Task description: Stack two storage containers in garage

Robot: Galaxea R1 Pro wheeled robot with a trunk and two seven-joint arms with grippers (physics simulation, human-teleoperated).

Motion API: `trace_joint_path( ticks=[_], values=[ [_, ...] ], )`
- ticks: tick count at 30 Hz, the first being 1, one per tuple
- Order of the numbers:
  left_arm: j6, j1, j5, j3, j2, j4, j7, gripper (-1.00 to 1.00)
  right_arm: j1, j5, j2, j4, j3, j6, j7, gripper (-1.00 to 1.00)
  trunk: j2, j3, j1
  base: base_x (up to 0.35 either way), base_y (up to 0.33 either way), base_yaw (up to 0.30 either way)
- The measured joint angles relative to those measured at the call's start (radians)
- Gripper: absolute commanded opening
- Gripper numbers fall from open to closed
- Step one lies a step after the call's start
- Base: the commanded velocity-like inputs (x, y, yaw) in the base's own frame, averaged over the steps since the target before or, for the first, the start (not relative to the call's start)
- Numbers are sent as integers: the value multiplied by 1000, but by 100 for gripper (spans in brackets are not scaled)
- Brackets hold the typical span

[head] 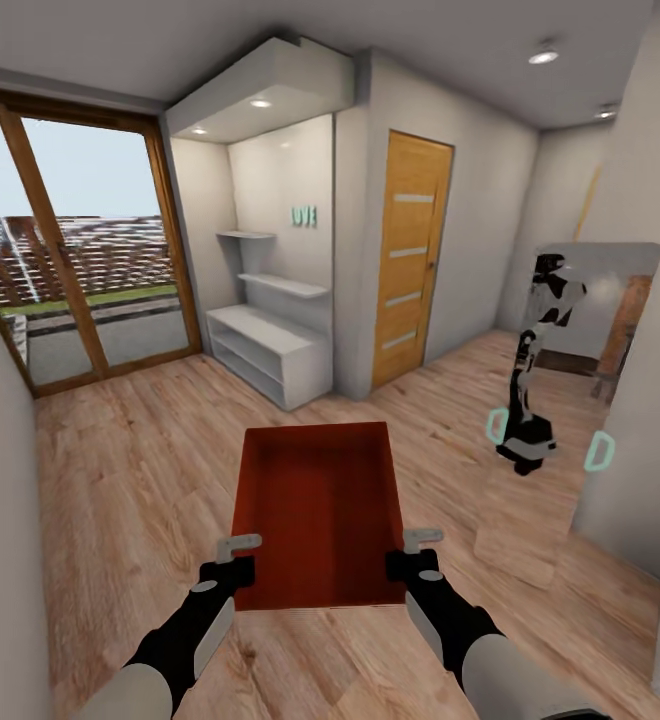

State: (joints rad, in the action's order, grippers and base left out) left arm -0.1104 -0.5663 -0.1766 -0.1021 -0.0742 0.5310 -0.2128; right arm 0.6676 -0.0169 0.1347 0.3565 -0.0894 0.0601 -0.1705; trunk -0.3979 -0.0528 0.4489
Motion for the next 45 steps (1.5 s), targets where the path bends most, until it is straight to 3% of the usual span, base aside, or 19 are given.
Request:
trace_joint_path(
  ticks=[45],
  values=[
    [4,0,1,0,0,1,1,-100,0,-1,0,1,0,-4,0,-100,0,0,0,322,0,1]
  ],
)
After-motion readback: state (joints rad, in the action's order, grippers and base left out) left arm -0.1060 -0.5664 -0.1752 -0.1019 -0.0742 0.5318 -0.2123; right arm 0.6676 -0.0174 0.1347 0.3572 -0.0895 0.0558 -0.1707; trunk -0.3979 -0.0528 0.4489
